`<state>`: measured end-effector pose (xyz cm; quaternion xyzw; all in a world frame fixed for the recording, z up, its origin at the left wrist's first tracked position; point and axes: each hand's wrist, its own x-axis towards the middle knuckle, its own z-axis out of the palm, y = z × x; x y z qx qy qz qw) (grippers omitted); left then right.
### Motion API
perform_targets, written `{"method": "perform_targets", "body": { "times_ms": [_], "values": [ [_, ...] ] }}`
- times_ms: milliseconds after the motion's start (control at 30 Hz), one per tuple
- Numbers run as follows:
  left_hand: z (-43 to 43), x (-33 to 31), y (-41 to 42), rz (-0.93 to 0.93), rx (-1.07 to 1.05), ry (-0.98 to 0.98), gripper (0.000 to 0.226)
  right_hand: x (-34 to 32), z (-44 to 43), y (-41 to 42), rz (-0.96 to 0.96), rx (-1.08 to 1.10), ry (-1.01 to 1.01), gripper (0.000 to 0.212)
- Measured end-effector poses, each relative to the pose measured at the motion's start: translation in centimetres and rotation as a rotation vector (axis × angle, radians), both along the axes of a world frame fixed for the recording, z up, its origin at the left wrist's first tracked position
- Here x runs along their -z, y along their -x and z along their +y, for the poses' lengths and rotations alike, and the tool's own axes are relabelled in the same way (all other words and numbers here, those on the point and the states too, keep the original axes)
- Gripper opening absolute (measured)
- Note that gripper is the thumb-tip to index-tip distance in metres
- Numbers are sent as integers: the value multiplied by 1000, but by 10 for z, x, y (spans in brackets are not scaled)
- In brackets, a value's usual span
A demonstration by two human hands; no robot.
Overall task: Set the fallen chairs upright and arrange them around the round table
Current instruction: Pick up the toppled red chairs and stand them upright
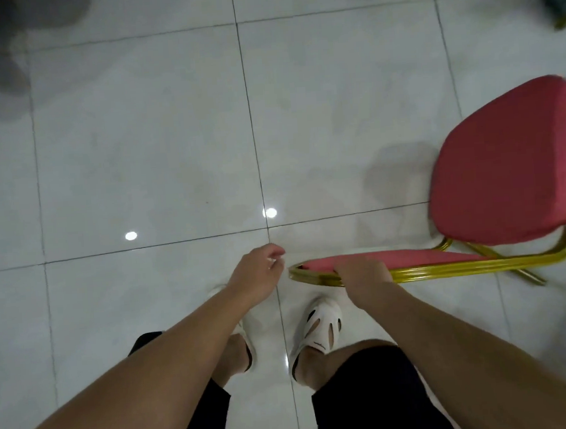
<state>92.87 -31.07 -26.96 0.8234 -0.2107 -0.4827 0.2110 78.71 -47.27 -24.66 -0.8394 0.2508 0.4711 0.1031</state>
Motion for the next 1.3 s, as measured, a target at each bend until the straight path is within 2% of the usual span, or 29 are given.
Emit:
{"method": "perform_targets", "body": {
  "times_ms": [133,200,267,333,500,600,767,867,1000,1133,1233,1300],
  "values": [
    [-4,-57,-10,9,-1,-18,38,-54,-17,7,-77,21,6,50],
    [-12,-96,-13,45,-24,4,64,-94,-27,3,-109,13,38,54],
    [-22,-136,-12,46,-14,29,88,-136,-41,1,-139,20,80,49],
    [-29,-172,-14,-37,95,35,95,-174,-54,-2,-170,18,94,44],
    [-61,-272,-17,-247,334,113,74,-282,-89,4,-254,64,112,41],
    [-90,-329,-13,-289,400,157,73,-342,-107,18,-318,109,132,33],
    [-135,-408,7,-406,477,259,74,-422,-140,56,-404,164,156,10],
    [-163,-450,23,-497,622,321,73,-459,-158,87,-426,240,171,23],
    [-204,-496,53,-570,747,356,73,-488,-178,137,-449,340,225,2],
    [-237,-511,91,-615,823,332,65,-496,-177,191,-459,445,247,14],
    [-256,-511,118,-589,826,272,68,-494,-172,231,-465,537,258,14],
    [-267,-508,134,-562,868,240,59,-490,-166,255,-465,599,265,12]
  ]
}}
